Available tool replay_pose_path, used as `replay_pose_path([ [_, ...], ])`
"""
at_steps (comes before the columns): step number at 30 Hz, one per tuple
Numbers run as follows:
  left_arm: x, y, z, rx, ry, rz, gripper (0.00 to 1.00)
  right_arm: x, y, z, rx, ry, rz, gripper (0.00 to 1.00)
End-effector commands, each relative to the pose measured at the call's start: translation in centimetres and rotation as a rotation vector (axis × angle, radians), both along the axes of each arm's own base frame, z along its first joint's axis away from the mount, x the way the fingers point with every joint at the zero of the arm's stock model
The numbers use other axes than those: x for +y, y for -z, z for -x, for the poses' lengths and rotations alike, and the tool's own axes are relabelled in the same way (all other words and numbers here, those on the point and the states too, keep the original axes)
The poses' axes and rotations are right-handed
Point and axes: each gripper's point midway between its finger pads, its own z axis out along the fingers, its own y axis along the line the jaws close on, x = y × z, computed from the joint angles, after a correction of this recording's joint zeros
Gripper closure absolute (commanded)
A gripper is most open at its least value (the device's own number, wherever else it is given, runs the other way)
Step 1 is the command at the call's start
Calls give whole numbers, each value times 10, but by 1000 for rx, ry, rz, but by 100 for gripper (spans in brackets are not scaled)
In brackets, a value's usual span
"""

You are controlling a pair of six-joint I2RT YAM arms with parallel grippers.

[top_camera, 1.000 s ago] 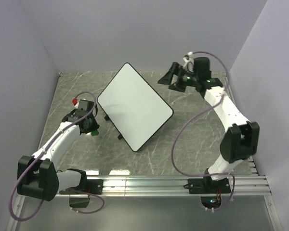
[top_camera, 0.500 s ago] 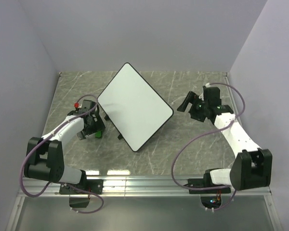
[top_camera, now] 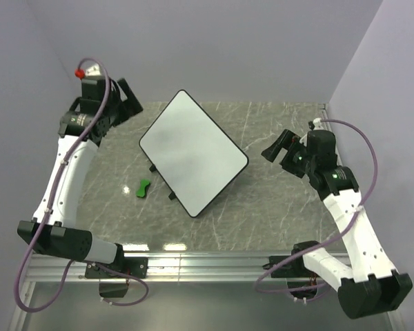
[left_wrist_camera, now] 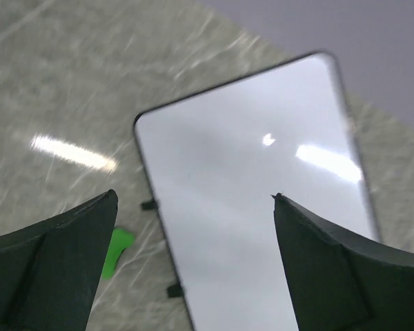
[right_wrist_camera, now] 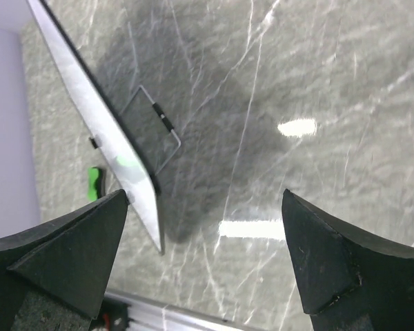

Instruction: Erase the whiteboard

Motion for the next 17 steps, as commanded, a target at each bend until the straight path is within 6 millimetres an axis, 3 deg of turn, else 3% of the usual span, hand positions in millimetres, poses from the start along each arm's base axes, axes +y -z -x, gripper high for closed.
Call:
replay_pose_path([
  [1, -6, -33, -4, -37, 43, 5, 1, 0, -7, 29, 22, 20, -47, 0],
  [2, -7, -49, -10, -70, 41, 10, 1, 1, -10, 33, 18, 17, -54, 0],
  [6, -8, -67, -24, -116, 38, 12, 1, -2, -30, 53, -29, 22, -69, 0],
  [13, -11, -59, -33, -110, 59, -17, 0, -15, -46, 74, -90, 45, -35, 0],
  [17, 6, -36, -26, -69, -9, -95, 1, -17, -50, 78, -102, 49, -22, 0],
])
